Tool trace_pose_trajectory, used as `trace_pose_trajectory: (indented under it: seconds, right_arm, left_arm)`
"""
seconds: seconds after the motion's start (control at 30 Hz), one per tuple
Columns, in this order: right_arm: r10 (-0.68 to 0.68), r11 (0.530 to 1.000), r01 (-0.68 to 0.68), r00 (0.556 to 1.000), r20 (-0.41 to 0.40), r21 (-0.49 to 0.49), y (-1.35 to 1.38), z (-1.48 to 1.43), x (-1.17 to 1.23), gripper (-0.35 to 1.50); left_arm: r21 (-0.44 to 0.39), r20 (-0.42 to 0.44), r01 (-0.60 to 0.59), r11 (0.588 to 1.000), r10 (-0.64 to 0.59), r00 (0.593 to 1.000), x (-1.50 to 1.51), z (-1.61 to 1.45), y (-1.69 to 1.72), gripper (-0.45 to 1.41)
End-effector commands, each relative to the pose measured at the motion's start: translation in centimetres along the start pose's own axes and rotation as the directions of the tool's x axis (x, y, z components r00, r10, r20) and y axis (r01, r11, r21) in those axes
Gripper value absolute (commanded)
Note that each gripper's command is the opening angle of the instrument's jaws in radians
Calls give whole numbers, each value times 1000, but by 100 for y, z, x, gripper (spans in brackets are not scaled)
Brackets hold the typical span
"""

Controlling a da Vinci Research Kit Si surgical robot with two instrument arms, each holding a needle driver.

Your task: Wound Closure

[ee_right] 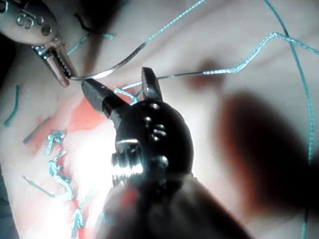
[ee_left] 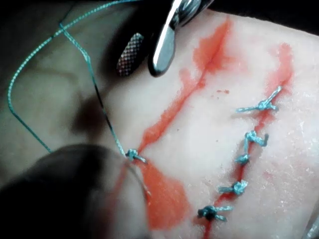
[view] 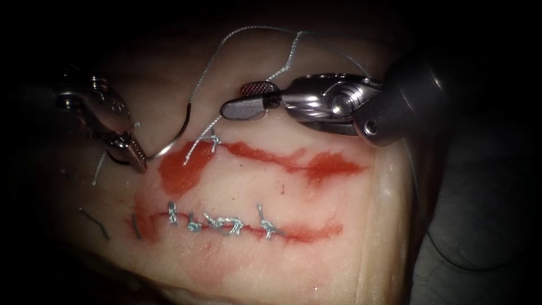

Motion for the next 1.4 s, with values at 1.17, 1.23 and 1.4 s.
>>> trace_pose_trajectory:
  seconds: [1.17,1.23,1.4]
  right_arm:
    - [210,897,-282,949,235,340,-33,-80,-80,131]
    - [211,900,-273,955,208,341,-29,-74,-71,135]
    - [204,897,-242,969,141,370,-31,-55,-45,133]
  left_arm:
    - [-840,-100,36,541,-219,971,-117,16,-9,-45]
    - [-853,-99,35,520,-226,969,-121,19,-15,-45]
    - [-897,-99,24,441,-252,963,-130,24,-31,-45]
